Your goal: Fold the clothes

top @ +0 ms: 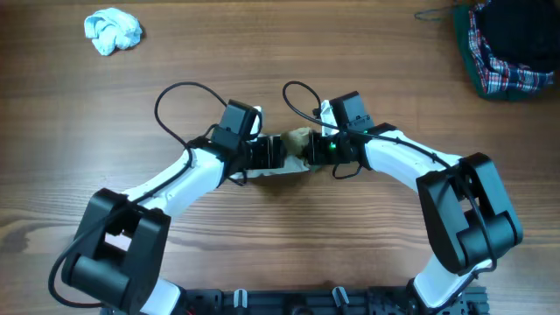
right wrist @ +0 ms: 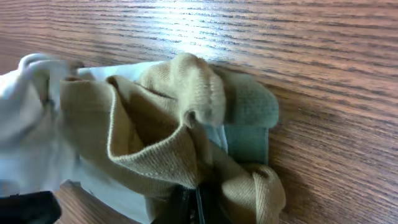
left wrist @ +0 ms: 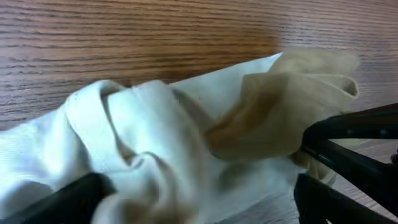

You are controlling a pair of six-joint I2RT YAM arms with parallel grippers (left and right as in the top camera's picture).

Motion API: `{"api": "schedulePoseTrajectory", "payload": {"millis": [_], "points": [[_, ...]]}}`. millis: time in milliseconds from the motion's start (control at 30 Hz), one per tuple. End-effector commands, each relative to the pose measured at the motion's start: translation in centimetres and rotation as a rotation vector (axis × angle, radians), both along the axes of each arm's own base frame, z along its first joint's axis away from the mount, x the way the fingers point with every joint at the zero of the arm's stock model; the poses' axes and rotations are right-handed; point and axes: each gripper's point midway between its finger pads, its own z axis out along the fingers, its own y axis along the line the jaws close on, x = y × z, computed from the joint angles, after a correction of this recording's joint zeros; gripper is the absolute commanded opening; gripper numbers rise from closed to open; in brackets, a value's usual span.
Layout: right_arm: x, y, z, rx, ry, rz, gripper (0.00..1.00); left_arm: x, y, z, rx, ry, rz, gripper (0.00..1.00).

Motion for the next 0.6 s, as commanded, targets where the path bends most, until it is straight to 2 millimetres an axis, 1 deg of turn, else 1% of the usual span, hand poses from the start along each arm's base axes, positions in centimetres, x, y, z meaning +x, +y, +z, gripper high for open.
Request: {"api": "schedulePoseTrajectory", "payload": {"millis": [0,33,67,100,133,167,267,300,367,400,433,467,567], "points": [[-2.1,-0.7,-2.9,-0.033,0.100,0.019,0.04,0.2,2.4,1.2,0.026,0.025,0.066,1.00],[-2.1,-0.7,-2.9,-0.029,0.102,0.020,0.04,0.1,3.0,2.1,0.026,0.029,0.081,1.00],[-2.2,-0.6,-2.9,-0.027,0.102,0.020,0.04,-0.1,3.8,3.6,0.030,0.026,0.088,1.00],[-2.1,-0.6,-2.9,-0.027,0.101,0.020,0.04,-0.2,4.2,4.9,0.039,-0.007,0.057,1.00],[-2.1,-0.6,-2.9,-0.026,0.099,0.020,0.04,-0.3,4.2,5.6,0.045,-0.033,0.034,1.00],[-2.1,-0.6,-2.9,-0.026,0.100,0.019,0.04,-0.2,4.2,5.9,0.050,-0.048,0.019,1.00],[-2.2,-0.6,-2.9,-0.027,0.103,0.019,0.04,0.1,5.3,5.5,0.109,-0.056,0.048,1.00],[-2.2,-0.7,-2.9,-0.027,0.104,0.019,0.04,0.1,5.3,5.4,0.112,-0.055,0.048,1.00],[-2.2,-0.6,-2.9,-0.024,0.104,0.021,0.04,-0.6,5.6,5.1,0.124,-0.026,0.044,1.00],[-2.2,-0.6,-2.9,-0.024,0.105,0.020,0.05,-1.1,5.8,4.8,0.148,-0.014,0.012,1.00],[-2.2,-0.6,-2.8,-0.024,0.104,0.020,0.04,-1.3,6.6,4.5,0.196,-0.012,0.005,1.00],[-2.2,-0.6,-2.8,-0.024,0.104,0.020,0.04,-1.2,6.9,4.2,0.223,-0.017,-0.006,1.00],[-2.2,-0.6,-2.9,-0.024,0.104,0.020,0.04,-1.1,6.9,3.5,0.262,-0.028,-0.093,0.99]]}}
